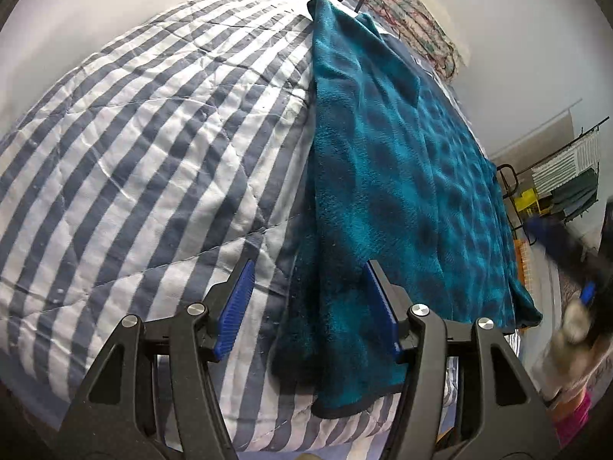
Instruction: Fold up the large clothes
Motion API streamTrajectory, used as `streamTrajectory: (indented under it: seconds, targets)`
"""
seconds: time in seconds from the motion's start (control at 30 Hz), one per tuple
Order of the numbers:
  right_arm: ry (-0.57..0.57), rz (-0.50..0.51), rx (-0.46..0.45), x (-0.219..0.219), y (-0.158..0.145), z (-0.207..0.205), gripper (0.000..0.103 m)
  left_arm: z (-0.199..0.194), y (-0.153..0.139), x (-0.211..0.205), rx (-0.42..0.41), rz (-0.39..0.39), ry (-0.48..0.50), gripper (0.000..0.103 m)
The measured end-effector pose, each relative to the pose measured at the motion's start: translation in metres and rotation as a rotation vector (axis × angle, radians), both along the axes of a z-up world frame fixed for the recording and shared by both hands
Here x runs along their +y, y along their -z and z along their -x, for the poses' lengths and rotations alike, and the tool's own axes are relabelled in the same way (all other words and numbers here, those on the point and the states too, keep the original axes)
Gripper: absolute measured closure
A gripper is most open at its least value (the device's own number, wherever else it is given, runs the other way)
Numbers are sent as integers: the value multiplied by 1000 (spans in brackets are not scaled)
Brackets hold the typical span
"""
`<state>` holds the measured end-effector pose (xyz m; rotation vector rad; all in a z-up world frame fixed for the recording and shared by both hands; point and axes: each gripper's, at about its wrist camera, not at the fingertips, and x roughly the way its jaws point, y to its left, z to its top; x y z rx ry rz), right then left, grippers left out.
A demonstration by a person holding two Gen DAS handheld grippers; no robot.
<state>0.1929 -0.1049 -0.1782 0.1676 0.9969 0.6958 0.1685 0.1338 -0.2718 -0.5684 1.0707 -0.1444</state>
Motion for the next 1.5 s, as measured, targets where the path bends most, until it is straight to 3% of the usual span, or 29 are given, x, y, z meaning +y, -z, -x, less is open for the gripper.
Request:
streamTrajectory:
  seconds: [0.1, 0.23, 0.33, 0.43, 0.6, 0.83, 1.03, 1.07, 1.2, 1.27, 1.5]
  targets:
    - [10, 28, -50, 21, -10, -26, 49, 2, 4, -2, -13, 13, 6, 45]
    - [17, 24, -53, 44, -13, -74, 47, 4, 6, -4, -30, 76, 40, 81]
    - [16, 35, -42, 71, -11, -111, 45, 7, 5, -4, -79, 156, 68, 94]
    - [18, 83, -40, 105, -2, -146, 44, 9, 7, -1, -117, 246, 84, 96]
    - [-5, 200, -32, 165, 23, -190, 42, 7, 13, 4, -123, 326, 86, 96]
    - [0, 382, -44, 225, 65, -230, 42, 3, 18, 3, -114, 359, 101, 97]
    - [48, 476, -41, 237, 91, -254, 43, -1, 16, 4, -102, 373, 133, 98]
    - [56, 478, -36, 236, 92, -257, 45, -2, 13, 2, -104, 362, 142, 98]
    - [108, 487, -10, 227, 95, -269, 87, -3, -3, -5, -127, 316, 184, 99]
    - [118, 456, 10, 217, 91, -274, 98, -4, -11, -8, -136, 299, 197, 99]
    - [147, 183, 60, 166, 65, -277, 101, -10, -37, -40, -176, 183, 277, 99]
